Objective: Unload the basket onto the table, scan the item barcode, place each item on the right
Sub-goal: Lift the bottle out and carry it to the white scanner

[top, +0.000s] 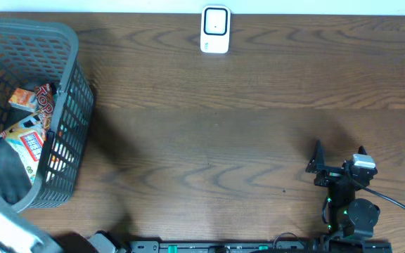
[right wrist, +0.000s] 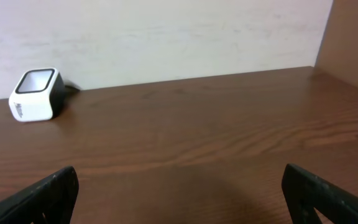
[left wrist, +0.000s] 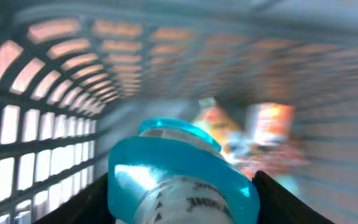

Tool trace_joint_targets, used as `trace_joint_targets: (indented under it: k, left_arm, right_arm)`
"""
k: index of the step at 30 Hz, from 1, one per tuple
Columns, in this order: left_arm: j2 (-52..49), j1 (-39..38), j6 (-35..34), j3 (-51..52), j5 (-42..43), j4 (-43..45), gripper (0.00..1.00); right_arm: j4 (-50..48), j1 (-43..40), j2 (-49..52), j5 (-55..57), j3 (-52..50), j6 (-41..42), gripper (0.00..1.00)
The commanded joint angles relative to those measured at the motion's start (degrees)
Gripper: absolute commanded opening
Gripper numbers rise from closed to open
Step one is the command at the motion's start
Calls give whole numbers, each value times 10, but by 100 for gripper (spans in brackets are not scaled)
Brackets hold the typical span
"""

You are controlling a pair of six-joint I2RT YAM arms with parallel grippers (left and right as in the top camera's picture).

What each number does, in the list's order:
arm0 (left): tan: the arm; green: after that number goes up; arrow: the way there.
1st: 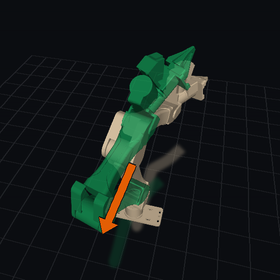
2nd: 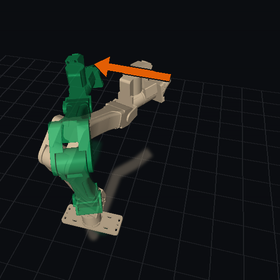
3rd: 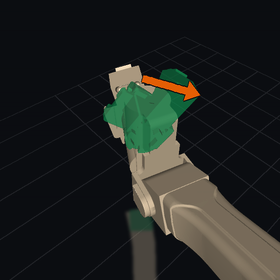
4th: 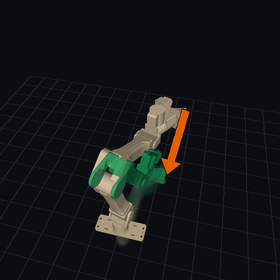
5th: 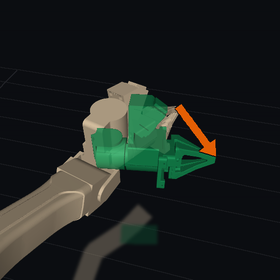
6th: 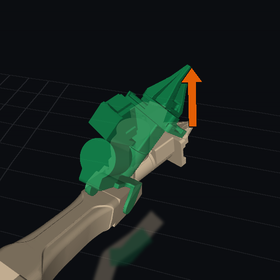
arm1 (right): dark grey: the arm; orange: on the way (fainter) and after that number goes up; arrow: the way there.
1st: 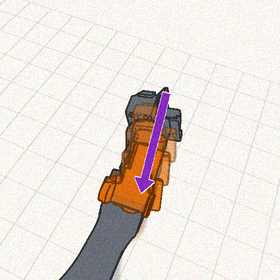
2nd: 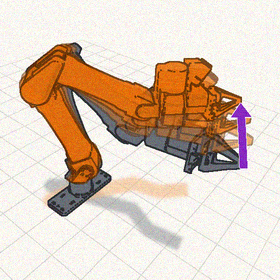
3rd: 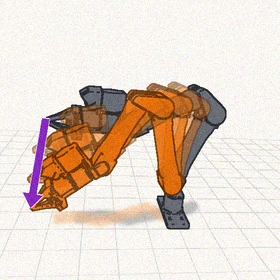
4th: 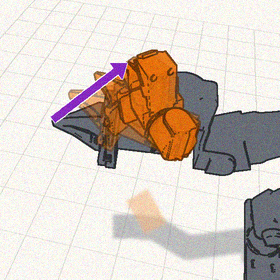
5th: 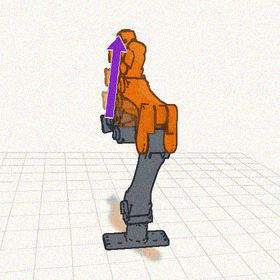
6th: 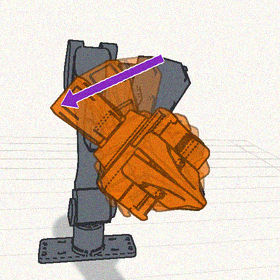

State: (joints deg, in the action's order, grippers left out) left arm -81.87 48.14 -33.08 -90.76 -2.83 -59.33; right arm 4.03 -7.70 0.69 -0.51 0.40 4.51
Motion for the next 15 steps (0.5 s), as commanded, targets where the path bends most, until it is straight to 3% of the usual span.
trace_joint_targets:
  k: [1,4,7,12,15]
  left_arm:
    - [105,0,-30,-24,188,57,60]
    - [170,-8,-107,-24,325,133,60]
    - [199,-38,-156,-24,393,170,60]
    - [216,-138,-176,-24,414,169,60]
    - [210,-244,-174,-20,410,166,60]
  right_arm:
    - [1,-3,-3,-5,-1,1,99]
    - [1,-3,-3,-5,-1,1,99]
    - [1,-3,-3,-5,-1,1,99]
    - [1,-3,-3,-5,-1,1,99]
    - [1,-3,-3,-5,-1,1,99]
